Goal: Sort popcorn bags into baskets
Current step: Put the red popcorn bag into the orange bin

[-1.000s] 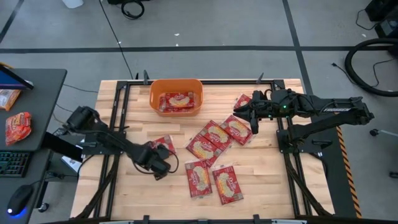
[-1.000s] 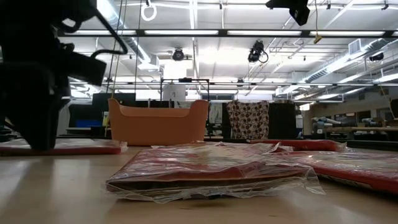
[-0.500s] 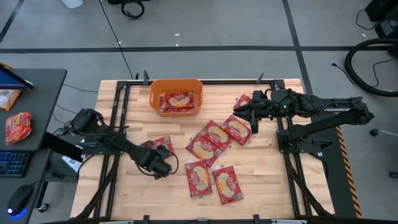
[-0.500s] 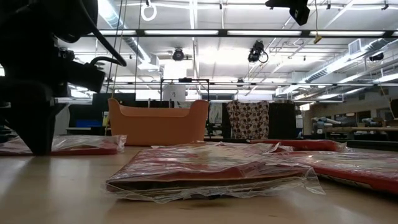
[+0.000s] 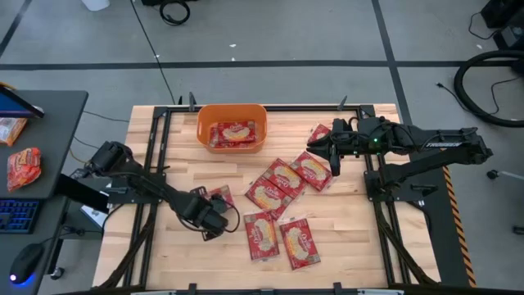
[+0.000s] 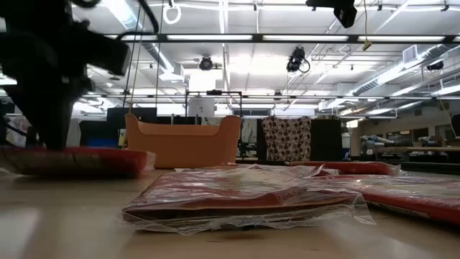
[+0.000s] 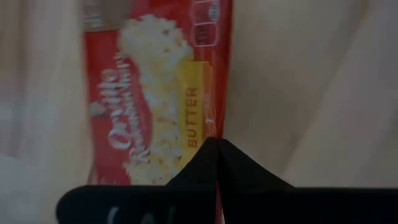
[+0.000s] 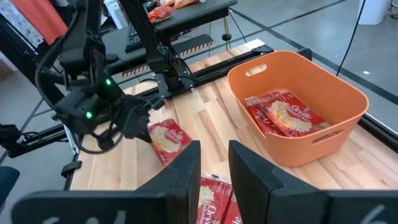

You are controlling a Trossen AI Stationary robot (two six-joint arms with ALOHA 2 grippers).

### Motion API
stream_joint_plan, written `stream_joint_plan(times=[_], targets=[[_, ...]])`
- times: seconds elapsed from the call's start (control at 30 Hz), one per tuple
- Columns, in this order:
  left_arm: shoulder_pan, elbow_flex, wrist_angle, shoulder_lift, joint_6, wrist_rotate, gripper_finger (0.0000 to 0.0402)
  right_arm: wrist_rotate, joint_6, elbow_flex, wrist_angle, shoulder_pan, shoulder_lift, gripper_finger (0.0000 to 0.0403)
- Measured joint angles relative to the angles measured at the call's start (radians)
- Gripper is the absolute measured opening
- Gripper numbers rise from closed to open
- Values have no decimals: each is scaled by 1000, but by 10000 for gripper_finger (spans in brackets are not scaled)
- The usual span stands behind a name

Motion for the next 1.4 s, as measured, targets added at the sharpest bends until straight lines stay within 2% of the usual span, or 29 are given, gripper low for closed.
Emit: stream_joint_plan(times=[0.1, 0.17, 0.43, 0.7, 0.9, 1.03, 1.17, 1.27, 1.4], targets=[[1, 33, 4, -37, 8, -2, 3, -9, -25, 0, -2, 0, 4, 89], [6, 50, 3, -56, 8, -8, 2, -51, -75, 1, 2, 7, 28, 89], [38, 67, 80, -68, 7, -16, 1, -138, -269, 0, 43, 55, 225, 97], [77, 67, 265, -68, -69, -33, 1, -305, -308, 0, 161, 57, 411, 161], [105, 67, 307, -68, -77, 19, 6, -316, -316, 0, 183, 52, 480, 216], [88, 67, 281, -46, -155, 42, 47, -312, -312, 0, 178, 39, 490, 235], [51, 68, 219, -13, -244, 53, 117, -286, -280, 0, 151, 31, 461, 240], [38, 68, 163, -7, -332, 108, 160, -272, -253, 0, 123, 32, 427, 238], [52, 68, 65, -7, -330, 180, 170, -267, -258, 0, 103, 34, 394, 236]])
